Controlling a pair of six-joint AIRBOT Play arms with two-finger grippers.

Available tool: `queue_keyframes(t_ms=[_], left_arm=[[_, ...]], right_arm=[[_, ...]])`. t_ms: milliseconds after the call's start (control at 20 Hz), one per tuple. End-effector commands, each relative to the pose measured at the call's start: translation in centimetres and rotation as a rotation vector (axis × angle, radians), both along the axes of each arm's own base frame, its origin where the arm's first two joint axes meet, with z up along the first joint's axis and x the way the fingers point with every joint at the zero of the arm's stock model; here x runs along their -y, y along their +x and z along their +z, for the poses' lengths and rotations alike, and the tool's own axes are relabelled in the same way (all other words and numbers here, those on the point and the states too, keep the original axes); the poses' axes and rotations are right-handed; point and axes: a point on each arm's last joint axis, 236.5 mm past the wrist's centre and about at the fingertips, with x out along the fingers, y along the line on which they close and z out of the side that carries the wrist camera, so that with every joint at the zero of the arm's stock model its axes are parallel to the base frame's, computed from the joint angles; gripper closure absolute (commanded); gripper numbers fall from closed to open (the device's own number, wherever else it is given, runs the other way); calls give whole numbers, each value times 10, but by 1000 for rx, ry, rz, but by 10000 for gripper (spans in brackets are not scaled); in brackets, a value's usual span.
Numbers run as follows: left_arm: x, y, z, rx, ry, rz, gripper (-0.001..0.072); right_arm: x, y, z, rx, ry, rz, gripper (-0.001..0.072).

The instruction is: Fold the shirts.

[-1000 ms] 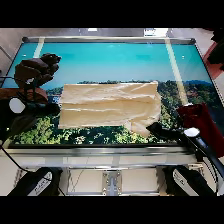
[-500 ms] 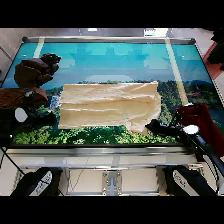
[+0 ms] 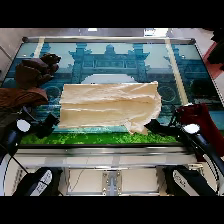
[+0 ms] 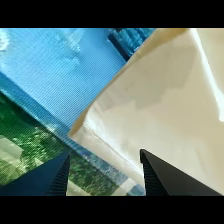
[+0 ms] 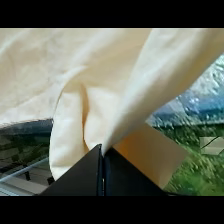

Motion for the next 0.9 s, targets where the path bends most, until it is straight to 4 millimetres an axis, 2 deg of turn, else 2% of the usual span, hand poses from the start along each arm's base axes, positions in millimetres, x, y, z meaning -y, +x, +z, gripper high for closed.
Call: queue_keyframes(t_ms=[0,250,500,700,750,800,850], left_arm=[[2,5,-5,-1,-85,123,247],[12,-7,-27,-96,-142,136,247],[6,6,-27,-51,-133,163,248],[19,2,-41,-104,-185,141,249],[22,6,-40,-88,-197,131,329],[21,10,-38,-70,-199,140,590],[20,14,-36,-55,-199,146,690]], right_arm=[[0,0,0,1,0,4,677],[0,0,0,2,0,3,677],[0,1,0,4,-1,-1,677],[0,4,2,9,5,-15,677],[0,4,2,9,8,-16,677],[0,4,3,10,9,-17,677],[0,4,4,13,10,-16,677]])
